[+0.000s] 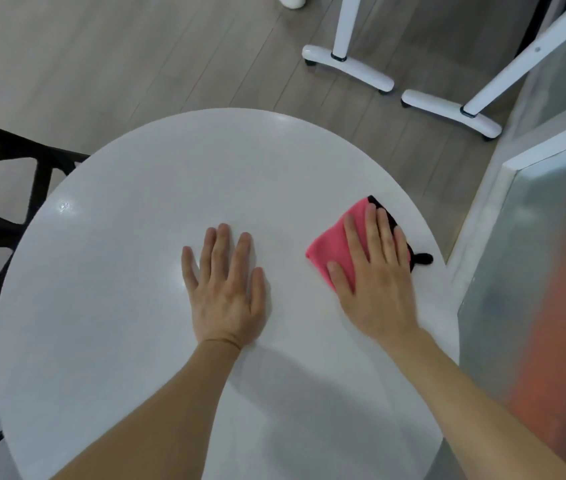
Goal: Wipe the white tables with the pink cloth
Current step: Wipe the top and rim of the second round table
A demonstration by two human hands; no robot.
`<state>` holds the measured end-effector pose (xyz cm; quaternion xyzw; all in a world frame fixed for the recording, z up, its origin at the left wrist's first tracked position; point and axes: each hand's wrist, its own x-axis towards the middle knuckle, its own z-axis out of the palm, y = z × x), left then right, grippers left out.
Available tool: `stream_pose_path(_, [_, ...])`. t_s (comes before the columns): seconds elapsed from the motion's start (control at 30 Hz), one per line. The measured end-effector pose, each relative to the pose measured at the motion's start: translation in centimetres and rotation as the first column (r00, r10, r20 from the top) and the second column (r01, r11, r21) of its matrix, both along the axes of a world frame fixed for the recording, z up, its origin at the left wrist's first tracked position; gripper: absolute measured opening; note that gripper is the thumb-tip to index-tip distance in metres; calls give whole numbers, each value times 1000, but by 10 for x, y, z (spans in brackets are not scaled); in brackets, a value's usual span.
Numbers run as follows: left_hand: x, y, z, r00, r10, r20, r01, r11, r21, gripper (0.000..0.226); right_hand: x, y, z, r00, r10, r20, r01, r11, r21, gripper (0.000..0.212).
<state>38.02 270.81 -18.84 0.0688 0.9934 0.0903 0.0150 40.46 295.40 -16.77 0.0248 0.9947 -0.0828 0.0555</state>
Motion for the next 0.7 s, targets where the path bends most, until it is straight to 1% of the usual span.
stream_pose_path(0.07, [0, 0, 0, 1000, 3, -6, -3, 1000, -2, 60, -9, -8, -1, 999, -47, 0, 47, 999, 2, 74])
stream_pose_path(0.13, [0, 1, 0, 1000, -1, -10, 1, 1000, -1, 60, -59, -26, -4, 997, -58, -46, 58, 998, 4, 75])
stream_pose_path(0.27, [2, -1, 0, 1000, -5, 1, 5, 1000, -27, 60, -180, -86, -10, 997, -2, -79, -2, 999, -45, 78])
stream_pose_path(0.33, [3, -1, 0, 1000, -6, -4, 6, 1000, -30, 60, -202, -98, -11, 996, 49, -72, -53, 997, -56, 77])
stream_pose_path(0.4, [4, -1, -1, 1000, 2, -3, -2, 1000, -23, 59, -189, -80, -14, 991, 89, -102, -95, 993, -63, 76])
stream_pose_path(0.43, [4, -1, 0, 1000, 7, -6, -7, 1000, -18, 59, -168, -61, -15, 990, 73, -119, -83, 994, -74, 74])
stream_pose_path(0.5, [4, -1, 0, 1000, 16, -12, -16, 1000, -19, 59, -106, -22, -13, 989, -42, -138, 31, 997, -77, 71])
stream_pose_path(0.6, [4, 2, 2, 999, 27, 21, -26, 999, -25, 61, -4, 23, -3, 979, -188, -80, 185, 982, -39, 70])
stream_pose_path(0.63, [4, 2, 2, 999, 36, 37, -34, 999, -29, 62, 15, 29, -1, 978, -201, -55, 200, 979, -22, 71])
stream_pose_path(0.7, [4, 4, 4, 997, 43, 64, -41, 999, -28, 62, 22, 32, -2, 984, -176, -16, 176, 984, -3, 71])
